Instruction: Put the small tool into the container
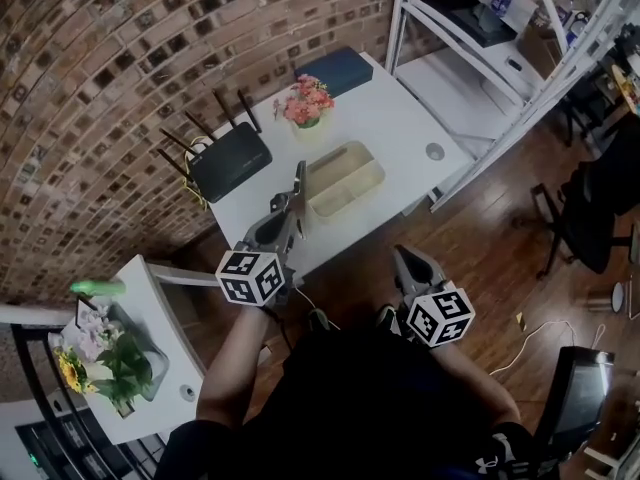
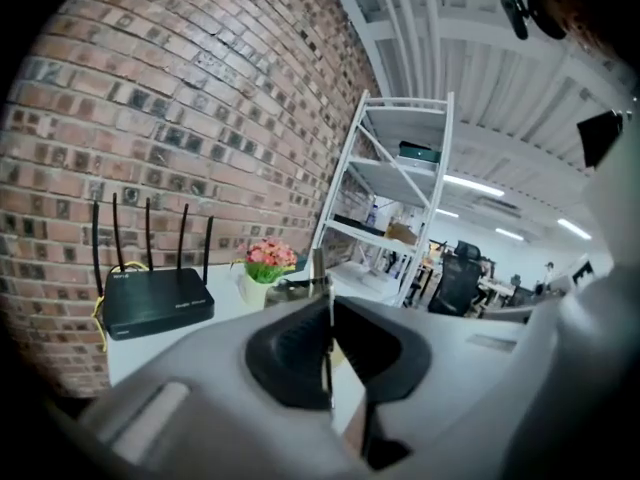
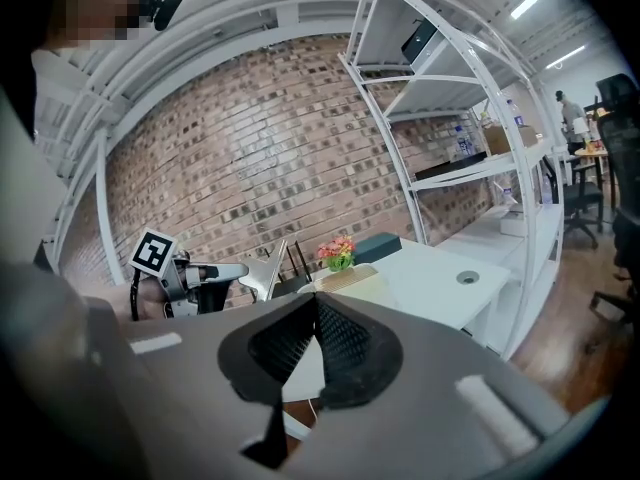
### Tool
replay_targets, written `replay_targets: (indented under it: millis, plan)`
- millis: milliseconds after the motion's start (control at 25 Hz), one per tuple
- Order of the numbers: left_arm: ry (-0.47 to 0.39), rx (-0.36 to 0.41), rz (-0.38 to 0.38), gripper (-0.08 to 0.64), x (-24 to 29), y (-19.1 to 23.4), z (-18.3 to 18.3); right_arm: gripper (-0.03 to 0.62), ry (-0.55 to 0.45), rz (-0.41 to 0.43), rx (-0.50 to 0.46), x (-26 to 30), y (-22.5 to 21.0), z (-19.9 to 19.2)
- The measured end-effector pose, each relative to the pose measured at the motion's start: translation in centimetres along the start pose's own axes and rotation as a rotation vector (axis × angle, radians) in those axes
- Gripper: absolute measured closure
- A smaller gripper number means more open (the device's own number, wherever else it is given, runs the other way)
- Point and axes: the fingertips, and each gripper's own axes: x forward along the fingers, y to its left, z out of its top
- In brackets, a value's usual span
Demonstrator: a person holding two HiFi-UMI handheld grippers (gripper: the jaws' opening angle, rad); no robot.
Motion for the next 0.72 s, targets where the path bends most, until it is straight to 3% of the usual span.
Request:
replay_targets:
  millis: [720]
  plan:
    - [-0.009,0.190,-0.058,0.551,5.8,-3.5,0.6,0.583,-0.010,-0.091,0.029,-2.5,-2.3,-0.4]
